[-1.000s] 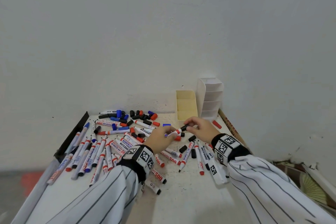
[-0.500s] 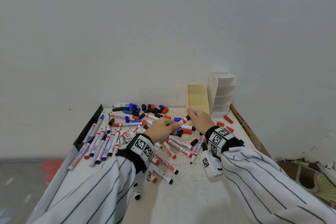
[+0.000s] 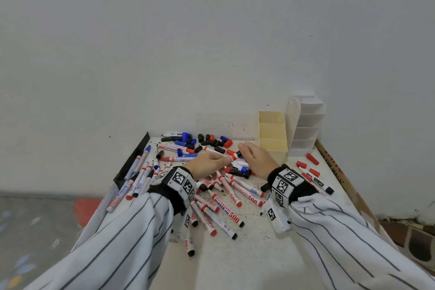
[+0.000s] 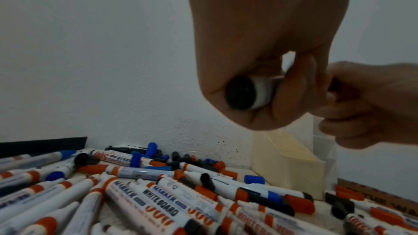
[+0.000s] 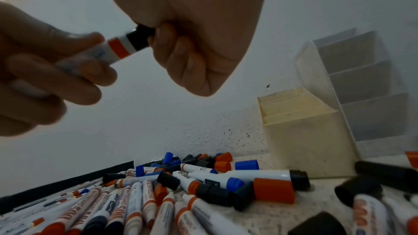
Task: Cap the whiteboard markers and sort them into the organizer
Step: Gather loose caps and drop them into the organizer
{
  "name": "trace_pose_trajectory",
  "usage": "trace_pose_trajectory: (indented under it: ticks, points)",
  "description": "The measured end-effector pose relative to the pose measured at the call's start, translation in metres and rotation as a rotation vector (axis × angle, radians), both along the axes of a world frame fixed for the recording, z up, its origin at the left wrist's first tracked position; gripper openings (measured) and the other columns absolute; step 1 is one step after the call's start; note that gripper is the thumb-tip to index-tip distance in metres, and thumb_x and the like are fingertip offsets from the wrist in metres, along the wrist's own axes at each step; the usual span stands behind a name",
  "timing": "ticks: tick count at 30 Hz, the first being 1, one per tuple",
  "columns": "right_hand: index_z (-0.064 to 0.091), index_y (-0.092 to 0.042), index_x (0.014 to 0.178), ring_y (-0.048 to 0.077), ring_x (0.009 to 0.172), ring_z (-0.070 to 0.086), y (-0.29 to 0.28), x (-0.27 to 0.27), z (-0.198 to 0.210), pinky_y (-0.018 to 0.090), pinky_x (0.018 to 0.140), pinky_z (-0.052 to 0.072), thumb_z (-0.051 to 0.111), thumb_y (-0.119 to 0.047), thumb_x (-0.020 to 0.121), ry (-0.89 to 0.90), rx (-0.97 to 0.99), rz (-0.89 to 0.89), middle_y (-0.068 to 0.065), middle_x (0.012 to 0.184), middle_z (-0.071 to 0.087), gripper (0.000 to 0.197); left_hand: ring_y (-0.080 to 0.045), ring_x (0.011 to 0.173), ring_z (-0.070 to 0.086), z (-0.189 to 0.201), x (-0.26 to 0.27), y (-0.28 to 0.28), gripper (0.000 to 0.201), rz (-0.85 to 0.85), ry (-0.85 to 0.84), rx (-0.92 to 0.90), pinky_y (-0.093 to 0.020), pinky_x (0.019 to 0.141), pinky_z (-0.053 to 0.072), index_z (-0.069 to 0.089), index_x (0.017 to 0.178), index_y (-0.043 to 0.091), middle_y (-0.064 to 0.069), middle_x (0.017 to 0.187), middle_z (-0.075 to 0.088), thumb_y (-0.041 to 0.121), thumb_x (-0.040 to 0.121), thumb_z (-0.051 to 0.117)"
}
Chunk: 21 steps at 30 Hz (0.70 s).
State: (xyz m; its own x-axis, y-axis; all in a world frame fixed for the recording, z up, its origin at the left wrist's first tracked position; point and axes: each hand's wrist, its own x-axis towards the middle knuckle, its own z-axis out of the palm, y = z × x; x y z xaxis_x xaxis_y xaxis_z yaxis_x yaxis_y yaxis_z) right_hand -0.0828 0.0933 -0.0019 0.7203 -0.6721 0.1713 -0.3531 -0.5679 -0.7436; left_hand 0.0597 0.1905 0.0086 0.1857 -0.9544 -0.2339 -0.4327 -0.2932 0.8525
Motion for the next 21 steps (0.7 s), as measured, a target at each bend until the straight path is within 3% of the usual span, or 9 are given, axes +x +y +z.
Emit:
trace_pose_trajectory:
  ticks: [4, 6, 9, 13, 17, 21]
  points:
    - [0.048, -0.018, 0.080, 0.011, 0.059, 0.040, -0.012, 0.003, 0.006, 0.022, 0.057, 0.033, 0.037, -0.031, 0.098, -0.008, -0.032, -0.055, -0.002, 0.068, 0.047, 0.025, -0.009, 0.084, 0.053, -0.014, 0.014, -0.001, 0.037, 0.115, -0.163, -0.082, -0.025, 0.081, 0.039, 0.063, 0.111, 0.014, 0.000, 0.096, 0.059, 0.040, 0.097, 0.041]
    - [0.050, -0.011, 0.088, 0.012, 0.060, 0.041, -0.021, 0.001, 0.009, 0.018, 0.056, 0.035, 0.041, -0.029, 0.097, -0.076, -0.041, -0.143, 0.000, 0.072, 0.051, 0.022, -0.013, 0.092, 0.055, -0.024, 0.024, 0.000, 0.035, 0.219, -0.282, -0.056, -0.026, 0.083, 0.037, 0.060, 0.114, 0.013, 0.000, 0.104, 0.059, 0.033, 0.099, 0.037]
    - [0.048, -0.013, 0.092, 0.002, 0.063, 0.043, -0.034, -0.003, 0.013, 0.009, 0.054, 0.035, 0.046, -0.025, 0.095, -0.149, -0.091, -0.246, -0.008, 0.075, 0.050, 0.013, -0.020, 0.108, 0.057, -0.044, 0.042, 0.000, 0.030, 0.269, -0.483, 0.109, -0.027, 0.091, 0.042, 0.060, 0.114, 0.011, -0.008, 0.119, 0.061, 0.025, 0.098, 0.039]
    - [0.054, -0.006, 0.103, 0.013, 0.082, 0.051, -0.051, -0.006, 0.013, 0.017, 0.068, 0.035, 0.048, -0.020, 0.095, -0.188, -0.136, -0.314, -0.001, 0.091, 0.054, 0.018, -0.018, 0.123, 0.047, -0.061, 0.058, 0.003, 0.030, 0.231, -0.592, 0.270, -0.029, 0.104, 0.037, 0.059, 0.120, 0.021, -0.003, 0.135, 0.050, 0.015, 0.093, 0.047]
    - [0.056, -0.002, 0.109, 0.012, 0.088, 0.050, -0.064, -0.009, 0.011, 0.021, 0.076, 0.034, 0.049, -0.018, 0.094, -0.208, -0.172, -0.360, 0.000, 0.095, 0.055, 0.022, -0.019, 0.126, 0.044, -0.068, 0.059, 0.003, 0.033, 0.099, -0.702, 0.355, -0.035, 0.107, 0.037, 0.056, 0.124, 0.034, -0.001, 0.139, 0.046, 0.025, 0.093, 0.047]
    - [0.056, -0.001, 0.111, 0.013, 0.090, 0.049, -0.074, -0.012, 0.010, 0.021, 0.077, 0.034, 0.048, -0.018, 0.094, -0.210, -0.174, -0.371, 0.007, 0.101, 0.059, 0.025, -0.021, 0.127, 0.039, -0.072, 0.061, 0.000, 0.033, 0.040, -0.746, 0.354, -0.041, 0.108, 0.034, 0.055, 0.123, 0.037, -0.001, 0.140, 0.045, 0.030, 0.094, 0.043]
